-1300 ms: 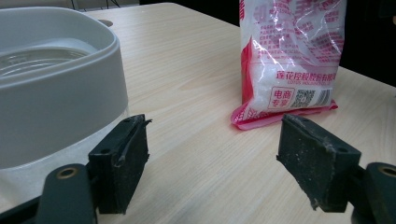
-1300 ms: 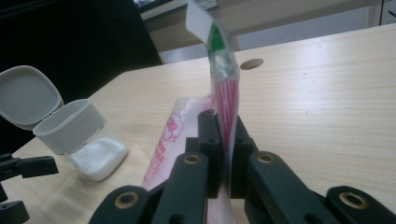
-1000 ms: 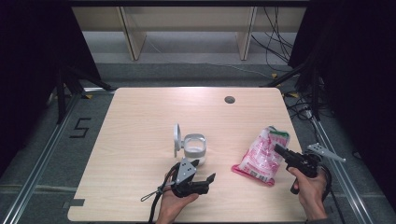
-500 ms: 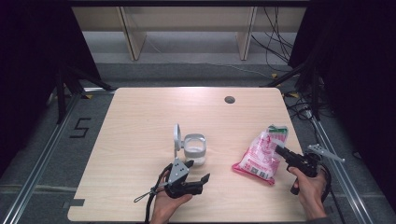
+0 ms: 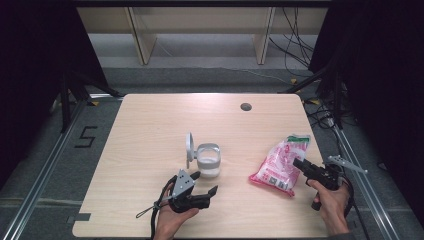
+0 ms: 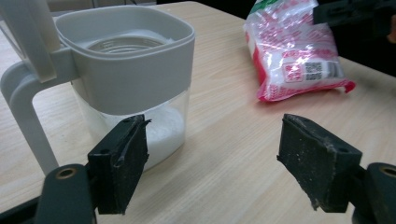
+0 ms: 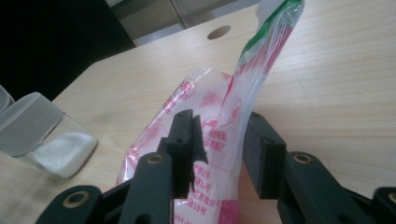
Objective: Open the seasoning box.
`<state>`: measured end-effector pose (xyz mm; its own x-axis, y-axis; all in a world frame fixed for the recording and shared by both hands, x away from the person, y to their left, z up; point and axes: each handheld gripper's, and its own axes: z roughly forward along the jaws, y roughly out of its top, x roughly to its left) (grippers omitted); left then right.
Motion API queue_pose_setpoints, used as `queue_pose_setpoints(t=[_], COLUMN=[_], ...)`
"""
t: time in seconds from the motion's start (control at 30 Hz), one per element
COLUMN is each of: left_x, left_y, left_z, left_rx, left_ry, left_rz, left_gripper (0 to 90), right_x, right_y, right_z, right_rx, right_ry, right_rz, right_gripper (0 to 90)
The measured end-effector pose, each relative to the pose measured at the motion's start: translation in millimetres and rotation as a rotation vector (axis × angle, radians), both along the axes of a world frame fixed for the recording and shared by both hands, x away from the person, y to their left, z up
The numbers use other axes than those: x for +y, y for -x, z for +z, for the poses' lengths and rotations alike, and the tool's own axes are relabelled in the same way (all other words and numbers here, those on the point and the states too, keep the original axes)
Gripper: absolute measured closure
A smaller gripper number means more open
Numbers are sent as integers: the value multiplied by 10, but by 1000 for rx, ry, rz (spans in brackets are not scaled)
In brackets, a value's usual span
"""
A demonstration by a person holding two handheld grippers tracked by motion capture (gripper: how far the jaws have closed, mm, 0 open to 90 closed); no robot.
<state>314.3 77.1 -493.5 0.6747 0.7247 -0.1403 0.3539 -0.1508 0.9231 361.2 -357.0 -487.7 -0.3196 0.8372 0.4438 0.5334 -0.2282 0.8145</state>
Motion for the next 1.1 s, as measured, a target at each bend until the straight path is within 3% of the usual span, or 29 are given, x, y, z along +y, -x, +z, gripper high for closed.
queue_pose_setpoints(t=[0.07,0.1,0.17,0.2,0.3,0.5,0.57,0.6,0.63,0.77,0.8,0.83,0.93,1.07,1.1], left_x=[31,49,77,85,122,225,253,253,277,336,352,359,408,469,472], left_y=[14,24,29,26,30,37,35,35,40,43,42,36,31,19,10], left_z=[23,38,49,45,51,77,80,80,85,100,103,104,118,142,142], left_rx=[2,2,2,1,1,0,-6,-6,-3,-1,1,0,4,6,8], left_ry=[12,-2,-6,7,-9,-27,-29,-29,-27,-29,-34,-28,-35,-25,-18], left_rz=[-4,7,13,9,21,44,51,51,64,77,81,82,97,118,124], left_gripper=[231,231,231,231,231,230,229,229,227,221,217,216,212,196,195], right_x=[15,33,34,26,21,2,13,-11,0,-36,-55,-46,-10,-4,-6], right_y=[11,8,10,16,41,122,160,161,189,220,257,263,337,380,409], right_z=[10,17,19,15,30,45,52,38,52,49,65,56,73,65,75], right_rx=[5,17,19,10,9,9,33,15,36,5,20,0,17,-6,13], right_ry=[-8,4,3,27,60,58,32,64,50,100,97,116,91,104,104], right_rz=[2,-12,-17,-11,-12,-37,-47,-40,-49,-53,-18,-40,-51,-44,-28], right_gripper=[640,576,567,549,533,474,468,461,455,451,445,441,424,414,407])
